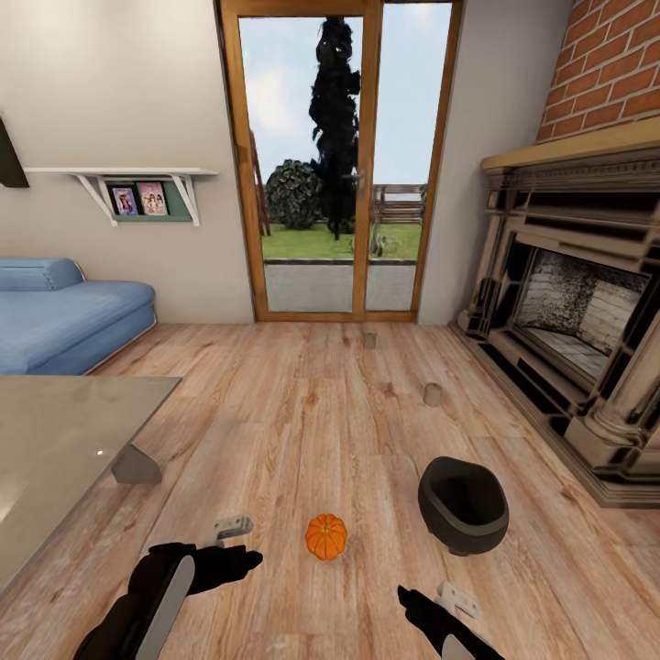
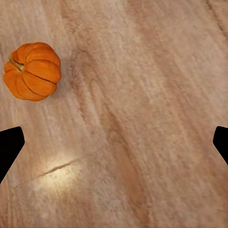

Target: Place each of the two pumpkins and all three candles from the living room inside a cabinet in the living room (use any cabinet), then make sure every cabinet is closed, and position the cauldron so it is next to a table in the living room.

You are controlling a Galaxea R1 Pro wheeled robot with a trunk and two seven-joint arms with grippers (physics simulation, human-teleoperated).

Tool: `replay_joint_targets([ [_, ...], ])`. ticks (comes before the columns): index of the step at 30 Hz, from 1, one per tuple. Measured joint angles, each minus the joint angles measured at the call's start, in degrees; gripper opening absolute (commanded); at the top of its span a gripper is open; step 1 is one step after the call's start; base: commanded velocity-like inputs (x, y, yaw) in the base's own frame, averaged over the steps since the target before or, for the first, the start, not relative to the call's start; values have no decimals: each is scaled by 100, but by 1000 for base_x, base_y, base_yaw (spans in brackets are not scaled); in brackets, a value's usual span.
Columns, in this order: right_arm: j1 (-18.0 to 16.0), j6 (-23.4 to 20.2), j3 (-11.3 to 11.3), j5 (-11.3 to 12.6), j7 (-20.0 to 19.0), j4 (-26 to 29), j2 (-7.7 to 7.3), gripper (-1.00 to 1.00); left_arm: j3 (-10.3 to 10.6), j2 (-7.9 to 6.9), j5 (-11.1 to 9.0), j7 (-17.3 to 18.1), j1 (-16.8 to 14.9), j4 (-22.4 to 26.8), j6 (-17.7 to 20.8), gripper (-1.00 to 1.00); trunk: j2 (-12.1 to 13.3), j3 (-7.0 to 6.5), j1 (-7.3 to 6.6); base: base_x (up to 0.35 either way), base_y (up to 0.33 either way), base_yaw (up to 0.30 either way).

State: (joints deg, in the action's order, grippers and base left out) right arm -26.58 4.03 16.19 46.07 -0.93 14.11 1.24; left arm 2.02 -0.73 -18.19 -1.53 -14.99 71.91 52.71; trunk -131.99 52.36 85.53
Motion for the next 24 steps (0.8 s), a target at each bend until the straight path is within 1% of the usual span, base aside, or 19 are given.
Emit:
replay_joint_targets([
  [4, 0, 37, 8, -24, -19, 2, -2, 100, 0, 3, -2, 13, 2, 20, 0, 100, 0, 0, 0, 0, 0, 0],
  [10, 0, 31, -37, 59, -237, -5, -5, 100, 1, -20, -5, 47, 3, 40, 0, 100, 0, 0, 0, 0, 0, 0],
  [16, 0, -18, -65, 107, -280, -61, 0, 100, -7, -42, -20, 56, 5, 46, 2, 100, 0, 0, 0, 4, 5, 0],
  [24, 1, 9, -44, 65, -266, -85, 6, 100, -16, -41, -35, 50, 6, 40, 1, 100, 0, 0, -1, 112, 130, 0],
])
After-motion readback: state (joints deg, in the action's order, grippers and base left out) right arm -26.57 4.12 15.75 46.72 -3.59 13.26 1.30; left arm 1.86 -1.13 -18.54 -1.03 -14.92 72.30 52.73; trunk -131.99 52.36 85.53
